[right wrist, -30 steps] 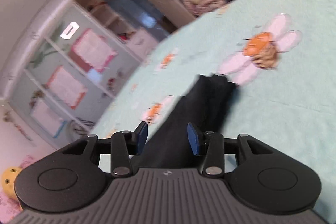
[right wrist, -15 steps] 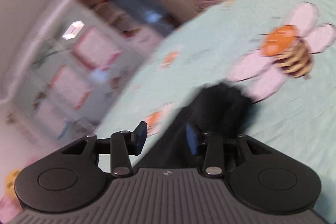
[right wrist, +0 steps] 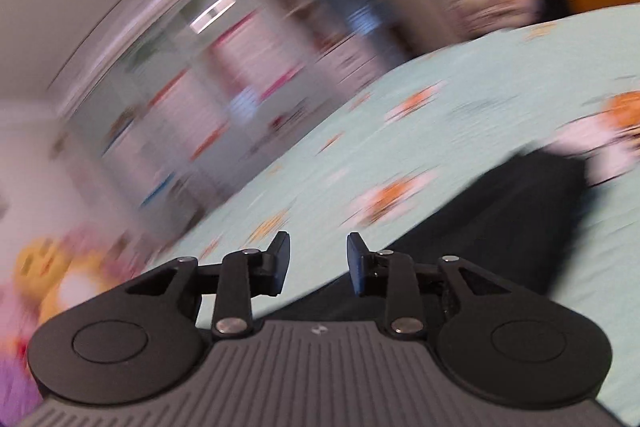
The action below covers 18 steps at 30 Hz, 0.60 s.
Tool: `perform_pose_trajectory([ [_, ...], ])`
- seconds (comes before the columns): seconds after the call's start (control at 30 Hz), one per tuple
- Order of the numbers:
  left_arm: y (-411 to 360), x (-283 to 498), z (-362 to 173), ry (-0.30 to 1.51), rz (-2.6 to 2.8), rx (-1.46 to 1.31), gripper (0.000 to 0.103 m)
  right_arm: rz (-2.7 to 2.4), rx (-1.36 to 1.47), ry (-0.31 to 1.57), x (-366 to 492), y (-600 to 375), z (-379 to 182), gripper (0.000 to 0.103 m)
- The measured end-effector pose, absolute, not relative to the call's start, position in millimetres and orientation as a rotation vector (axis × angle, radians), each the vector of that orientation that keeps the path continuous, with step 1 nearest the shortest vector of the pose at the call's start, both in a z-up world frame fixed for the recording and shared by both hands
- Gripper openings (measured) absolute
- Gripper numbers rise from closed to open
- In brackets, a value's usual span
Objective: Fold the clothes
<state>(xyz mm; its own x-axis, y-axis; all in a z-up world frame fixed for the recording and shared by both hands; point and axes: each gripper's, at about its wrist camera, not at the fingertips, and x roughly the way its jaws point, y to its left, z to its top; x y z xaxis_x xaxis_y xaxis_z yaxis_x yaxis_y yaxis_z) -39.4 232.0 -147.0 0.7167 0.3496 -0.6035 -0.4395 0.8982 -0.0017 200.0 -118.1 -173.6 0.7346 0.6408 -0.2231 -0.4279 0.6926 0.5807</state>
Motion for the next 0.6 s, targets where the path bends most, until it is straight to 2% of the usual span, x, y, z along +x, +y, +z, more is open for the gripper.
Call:
perform_pose_trajectory([
  [0.3, 322, -111, -149, 0.518, 0.589, -0.388, 0.073, 0.995, 0.265, 0.535, 129, 85, -149, 0.033],
  [0.43, 382, -145, -169, 0.436, 0.612, -0.704, 0.073, 1.088, 0.162, 0.528, 75, 158, -126, 0.045],
  [0.6, 462, -160, -207, 0.358, 0.597, -1.162, 0.074, 1.106, 0.056, 0.548, 41, 223, -121, 0.045],
])
